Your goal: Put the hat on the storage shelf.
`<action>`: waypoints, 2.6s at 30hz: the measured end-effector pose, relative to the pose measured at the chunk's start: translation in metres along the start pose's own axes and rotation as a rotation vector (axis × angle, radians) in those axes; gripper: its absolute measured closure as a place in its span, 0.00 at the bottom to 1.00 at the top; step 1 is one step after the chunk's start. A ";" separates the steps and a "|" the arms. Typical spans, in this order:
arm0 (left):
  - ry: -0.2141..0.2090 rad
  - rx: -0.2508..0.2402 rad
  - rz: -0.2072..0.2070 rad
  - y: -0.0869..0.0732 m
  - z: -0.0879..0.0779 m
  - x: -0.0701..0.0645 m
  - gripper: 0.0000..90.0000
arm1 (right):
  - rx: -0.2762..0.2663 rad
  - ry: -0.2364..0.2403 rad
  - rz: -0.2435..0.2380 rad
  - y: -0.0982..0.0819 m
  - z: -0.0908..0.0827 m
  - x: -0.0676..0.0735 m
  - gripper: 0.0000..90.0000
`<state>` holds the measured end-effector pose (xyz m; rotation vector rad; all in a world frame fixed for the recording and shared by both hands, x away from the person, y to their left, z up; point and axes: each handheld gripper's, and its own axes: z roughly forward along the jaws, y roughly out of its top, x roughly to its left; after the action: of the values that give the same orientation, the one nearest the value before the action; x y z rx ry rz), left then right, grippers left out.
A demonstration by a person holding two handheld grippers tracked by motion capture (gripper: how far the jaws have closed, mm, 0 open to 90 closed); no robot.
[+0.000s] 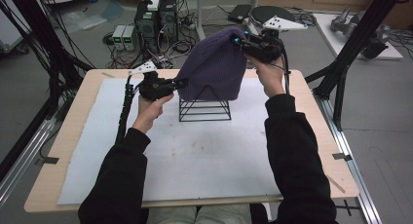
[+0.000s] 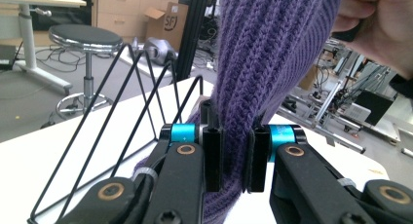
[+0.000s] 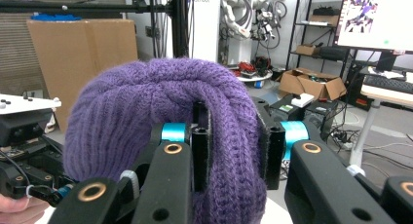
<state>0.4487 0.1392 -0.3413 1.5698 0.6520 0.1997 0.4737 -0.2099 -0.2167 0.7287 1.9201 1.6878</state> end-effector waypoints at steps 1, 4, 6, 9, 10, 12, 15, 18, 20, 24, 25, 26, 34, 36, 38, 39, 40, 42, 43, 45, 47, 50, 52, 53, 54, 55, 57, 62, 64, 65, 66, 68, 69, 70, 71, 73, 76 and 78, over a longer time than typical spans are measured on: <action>0.000 0.001 -0.005 -0.002 0.000 0.001 0.91 | 0.000 0.000 0.000 0.000 0.000 0.000 0.82; 0.006 0.011 -0.017 -0.007 -0.001 0.003 0.91 | 0.020 0.005 -0.008 -0.001 0.002 0.003 0.82; 0.011 0.020 -0.018 -0.010 -0.001 0.004 0.91 | 0.033 0.015 -0.009 -0.003 0.003 0.004 0.81; 0.014 0.025 -0.022 -0.012 -0.001 0.005 0.91 | 0.051 0.018 0.001 -0.004 0.005 0.005 0.81; 0.017 0.029 -0.022 -0.013 0.000 0.005 0.91 | 0.057 0.018 0.002 -0.004 0.005 0.005 0.81; 0.024 0.043 -0.022 -0.015 0.000 0.006 0.91 | 0.072 0.017 0.003 -0.006 0.006 0.005 0.81; 0.028 0.052 -0.023 -0.018 0.002 0.007 0.91 | 0.098 0.014 0.001 -0.007 0.007 0.007 0.81; 0.028 0.060 -0.026 -0.021 0.002 0.007 0.91 | 0.109 0.012 0.001 -0.008 0.008 0.008 0.81; 0.030 0.064 -0.025 -0.022 0.003 0.006 0.91 | 0.120 0.008 0.001 -0.008 0.008 0.008 0.81; 0.031 0.067 -0.017 -0.022 0.003 0.006 0.91 | 0.130 -0.002 0.002 -0.008 0.007 0.008 0.81; 0.031 0.065 -0.019 -0.022 0.003 0.006 0.91 | 0.132 -0.001 0.003 -0.008 0.006 0.009 0.81; 0.032 0.066 -0.019 -0.021 0.002 0.005 0.91 | 0.133 -0.005 -0.002 -0.007 0.006 0.010 0.81; 0.034 0.072 -0.009 -0.022 0.003 0.001 0.91 | 0.149 -0.023 -0.010 -0.003 0.001 0.017 0.81; 0.034 0.073 -0.008 -0.022 0.003 -0.001 0.91 | 0.147 -0.024 -0.014 -0.002 0.000 0.018 0.81; 0.037 0.073 -0.009 -0.023 0.003 -0.003 0.91 | 0.149 -0.027 -0.013 -0.001 -0.002 0.021 0.81; 0.038 0.071 -0.010 -0.023 0.002 -0.004 0.91 | 0.151 -0.028 -0.012 0.000 -0.003 0.023 0.81; 0.039 0.072 -0.008 -0.023 0.002 -0.005 0.91 | 0.152 -0.029 -0.011 0.001 -0.003 0.025 0.81; 0.040 0.072 -0.008 -0.024 0.000 -0.006 0.91 | 0.151 -0.032 -0.018 0.002 -0.005 0.029 0.80; 0.040 0.074 -0.004 -0.023 0.000 -0.006 0.91 | 0.149 -0.030 -0.021 0.003 -0.005 0.031 0.80; 0.044 0.075 -0.005 -0.024 -0.001 -0.007 0.91 | 0.149 -0.035 -0.021 0.004 -0.006 0.034 0.80; 0.044 0.076 -0.004 -0.024 -0.001 -0.008 0.91 | 0.140 -0.039 -0.019 0.003 -0.007 0.036 0.80; 0.056 0.088 0.006 -0.025 -0.001 -0.009 0.90 | 0.131 -0.049 -0.006 -0.005 -0.009 0.036 0.80; 0.057 0.091 0.008 -0.028 0.000 -0.009 0.90 | 0.133 -0.058 0.000 -0.011 -0.011 0.034 0.80; 0.060 0.088 0.008 -0.029 0.000 -0.009 0.90 | 0.129 -0.060 0.010 -0.015 -0.012 0.032 0.80; 0.063 0.090 0.008 -0.031 0.001 -0.009 0.90 | 0.123 -0.059 0.018 -0.019 -0.013 0.031 0.80; 0.066 0.089 0.004 -0.033 0.002 -0.008 0.90 | 0.122 -0.061 0.021 -0.022 -0.013 0.030 0.80; 0.074 0.099 0.005 -0.037 0.003 -0.006 0.90 | 0.121 -0.067 0.025 -0.029 -0.013 0.030 0.80; 0.085 0.110 0.008 -0.048 0.006 -0.004 0.90 | 0.125 -0.066 0.038 -0.045 -0.012 0.028 0.80; 0.091 0.126 0.016 -0.050 0.008 -0.004 0.90 | 0.128 -0.067 0.041 -0.050 -0.011 0.027 0.80; 0.095 0.129 0.017 -0.051 0.009 -0.003 0.90 | 0.129 -0.072 0.040 -0.053 -0.010 0.027 0.80; 0.100 0.135 0.018 -0.052 0.010 -0.002 0.90 | 0.134 -0.075 0.042 -0.055 -0.010 0.027 0.80; 0.106 0.142 0.019 -0.054 0.011 0.000 0.90 | 0.136 -0.078 0.041 -0.060 -0.008 0.025 0.80; 0.107 0.146 0.013 -0.056 0.011 0.001 0.90 | 0.140 -0.075 0.043 -0.062 -0.007 0.025 0.80; 0.109 0.150 0.011 -0.057 0.012 0.003 0.90 | 0.141 -0.077 0.042 -0.064 -0.006 0.024 0.80; 0.109 0.156 0.011 -0.058 0.013 0.003 0.90 | 0.143 -0.081 0.037 -0.067 -0.005 0.023 0.80; 0.112 0.161 0.008 -0.062 0.014 0.005 0.89 | 0.153 -0.085 0.043 -0.071 -0.003 0.022 0.80; 0.118 0.154 -0.006 -0.069 0.014 0.009 0.89 | 0.161 -0.084 0.050 -0.078 -0.002 0.021 0.80; 0.123 0.157 -0.019 -0.074 0.013 0.011 0.89 | 0.168 -0.083 0.050 -0.083 0.000 0.021 0.79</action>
<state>0.4432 0.1319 -0.4164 1.7107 0.7938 0.2369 0.4518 -0.2045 -0.2990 0.9026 2.0178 1.5129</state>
